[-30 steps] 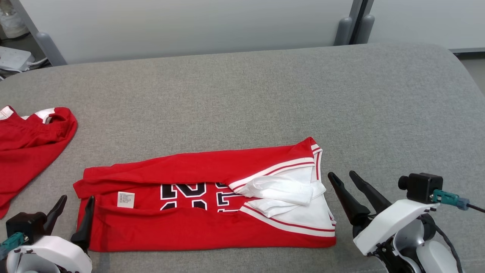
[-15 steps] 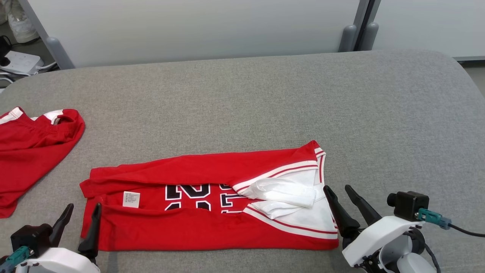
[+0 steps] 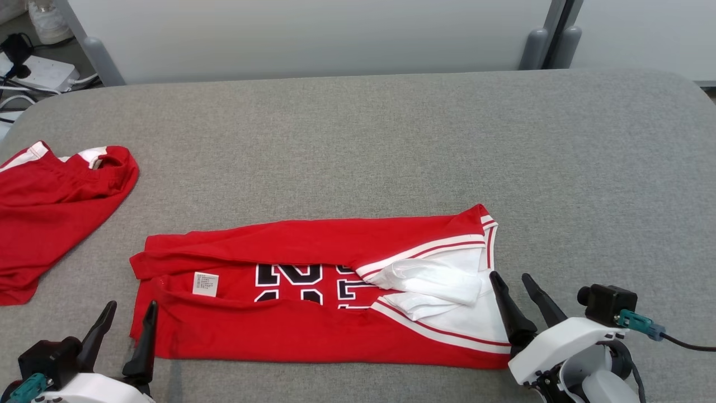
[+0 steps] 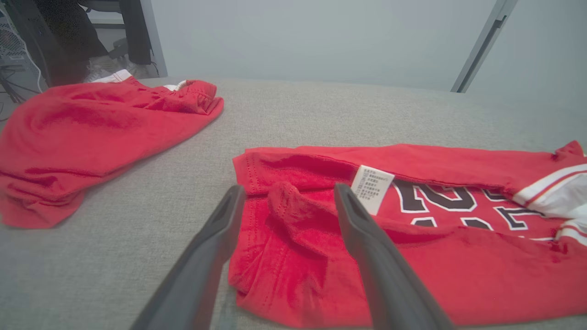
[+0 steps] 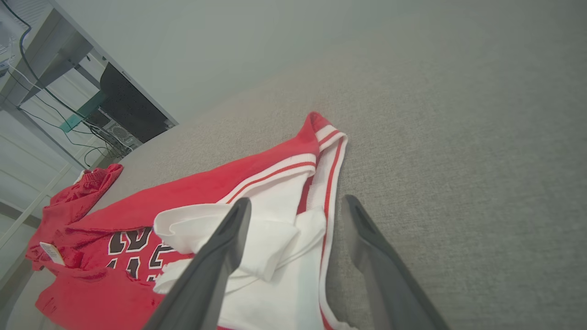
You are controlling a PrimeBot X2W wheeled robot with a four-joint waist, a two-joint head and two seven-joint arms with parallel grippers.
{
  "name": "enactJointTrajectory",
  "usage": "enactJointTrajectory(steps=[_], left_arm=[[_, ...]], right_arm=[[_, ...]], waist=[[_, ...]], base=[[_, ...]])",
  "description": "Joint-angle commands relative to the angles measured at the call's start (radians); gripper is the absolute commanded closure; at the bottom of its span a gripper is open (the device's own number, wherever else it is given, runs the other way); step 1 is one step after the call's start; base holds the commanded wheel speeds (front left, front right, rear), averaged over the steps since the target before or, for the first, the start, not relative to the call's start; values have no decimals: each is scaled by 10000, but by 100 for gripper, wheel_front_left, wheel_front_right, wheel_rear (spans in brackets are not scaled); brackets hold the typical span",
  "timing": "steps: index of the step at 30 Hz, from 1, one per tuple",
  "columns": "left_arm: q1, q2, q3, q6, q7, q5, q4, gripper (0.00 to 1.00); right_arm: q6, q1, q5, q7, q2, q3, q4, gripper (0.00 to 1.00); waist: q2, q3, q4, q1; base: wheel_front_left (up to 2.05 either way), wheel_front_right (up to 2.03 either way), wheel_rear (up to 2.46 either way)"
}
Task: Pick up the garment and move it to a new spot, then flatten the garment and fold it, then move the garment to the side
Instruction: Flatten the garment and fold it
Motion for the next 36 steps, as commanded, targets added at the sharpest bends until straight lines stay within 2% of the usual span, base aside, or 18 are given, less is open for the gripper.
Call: enactJointTrajectory(steps=[1, 8, 17, 24, 25, 26, 27, 28, 36], left_arm=[[-140, 305, 387, -38, -59, 29, -317, 0], [-152, 371, 131, -38, -59, -67, -682, 0], [-238, 549, 58, -38, -59, -268, -889, 0], [-333, 635, -43, -38, -59, -403, -1110, 0], [-346, 639, -72, -38, -59, -417, -1152, 0], [-357, 645, -100, -38, -59, -430, -1187, 0], [-364, 656, -127, -38, -59, -437, -1216, 0], [-368, 663, -149, -38, -59, -448, -1239, 0], [-238, 620, -231, -38, -59, -493, -1335, 0]], right_arm=[[0, -336, -144, -268, 60, 34, -4, 0], [0, -696, -102, -432, 396, -224, 1071, 0], [0, -1036, 261, -647, 464, -231, 2116, 0], [0, -1265, 1458, -508, 467, 876, 2458, 0], [0, -1299, 1614, -450, 467, 1065, 2490, 14], [0, -1329, 1763, -396, 467, 1218, 2542, 52], [0, -1385, 1790, -386, 467, 1350, 2637, 71], [0, -1433, 1830, -414, 467, 1428, 2727, 100], [0, -1964, 1276, -956, 466, 1143, 3507, 100]], waist=[[0, 98, 113, 0], [0, 370, 554, 0], [0, 627, 899, 0], [0, 794, 1060, 0], [0, 810, 1080, 0], [0, 824, 1101, 0], [0, 834, 1116, 0], [0, 836, 1129, 0], [0, 725, 1052, 0]], base=[[0, 0, 0], [0, 0, 0], [0, 0, 0], [0, 0, 0], [0, 0, 0], [0, 0, 0], [0, 0, 0], [0, 0, 0], [0, 0, 0]])
